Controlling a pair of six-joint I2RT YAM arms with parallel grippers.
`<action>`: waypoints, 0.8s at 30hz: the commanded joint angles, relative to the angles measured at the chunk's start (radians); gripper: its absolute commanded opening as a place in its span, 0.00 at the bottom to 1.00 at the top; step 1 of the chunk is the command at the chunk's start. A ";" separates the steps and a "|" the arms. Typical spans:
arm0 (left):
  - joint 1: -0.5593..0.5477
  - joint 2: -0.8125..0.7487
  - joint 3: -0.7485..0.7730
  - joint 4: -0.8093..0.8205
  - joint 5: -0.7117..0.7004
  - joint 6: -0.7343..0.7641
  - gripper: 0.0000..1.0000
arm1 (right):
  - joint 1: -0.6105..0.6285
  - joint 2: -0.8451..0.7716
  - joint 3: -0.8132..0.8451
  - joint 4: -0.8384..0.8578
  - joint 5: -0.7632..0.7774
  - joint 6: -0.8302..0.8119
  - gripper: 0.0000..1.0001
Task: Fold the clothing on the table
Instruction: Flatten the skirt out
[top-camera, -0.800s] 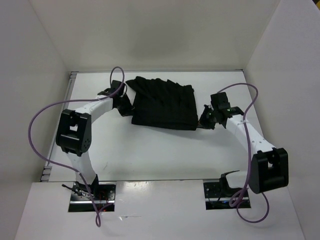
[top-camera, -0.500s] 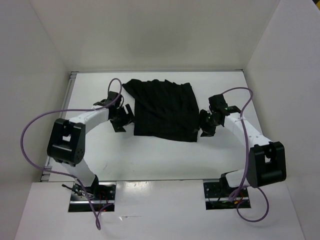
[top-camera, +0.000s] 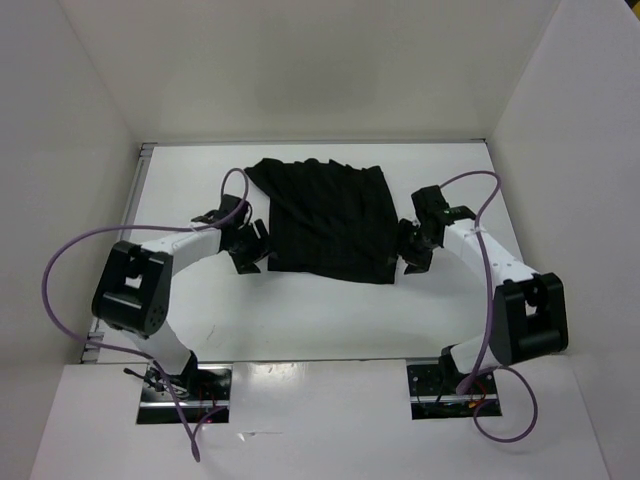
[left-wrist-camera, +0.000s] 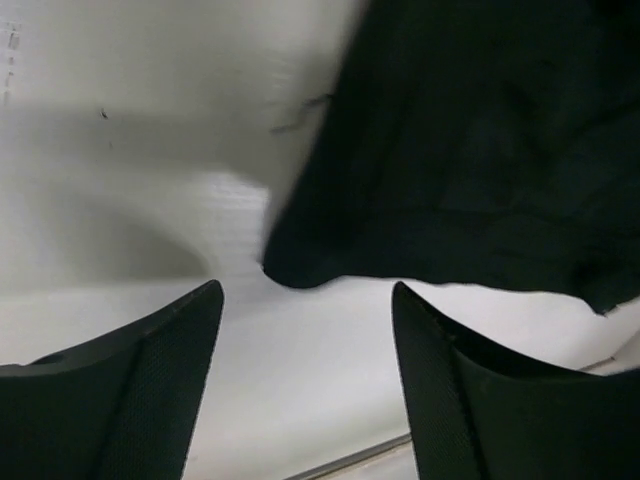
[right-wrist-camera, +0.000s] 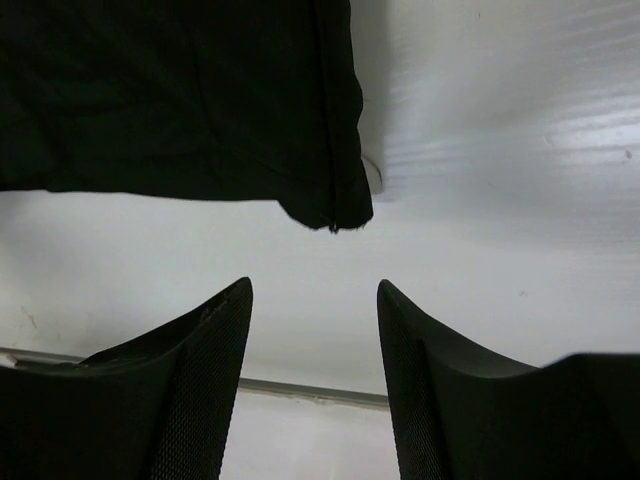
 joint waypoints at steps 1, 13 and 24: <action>-0.004 0.068 0.040 0.053 0.008 -0.028 0.74 | 0.008 0.042 0.066 0.080 0.016 0.004 0.58; -0.004 0.170 0.083 0.073 -0.019 -0.059 0.17 | 0.008 0.066 0.071 0.100 0.036 0.024 0.57; -0.004 0.151 0.060 0.064 -0.019 -0.050 0.00 | 0.008 0.203 0.031 0.129 0.070 0.042 0.50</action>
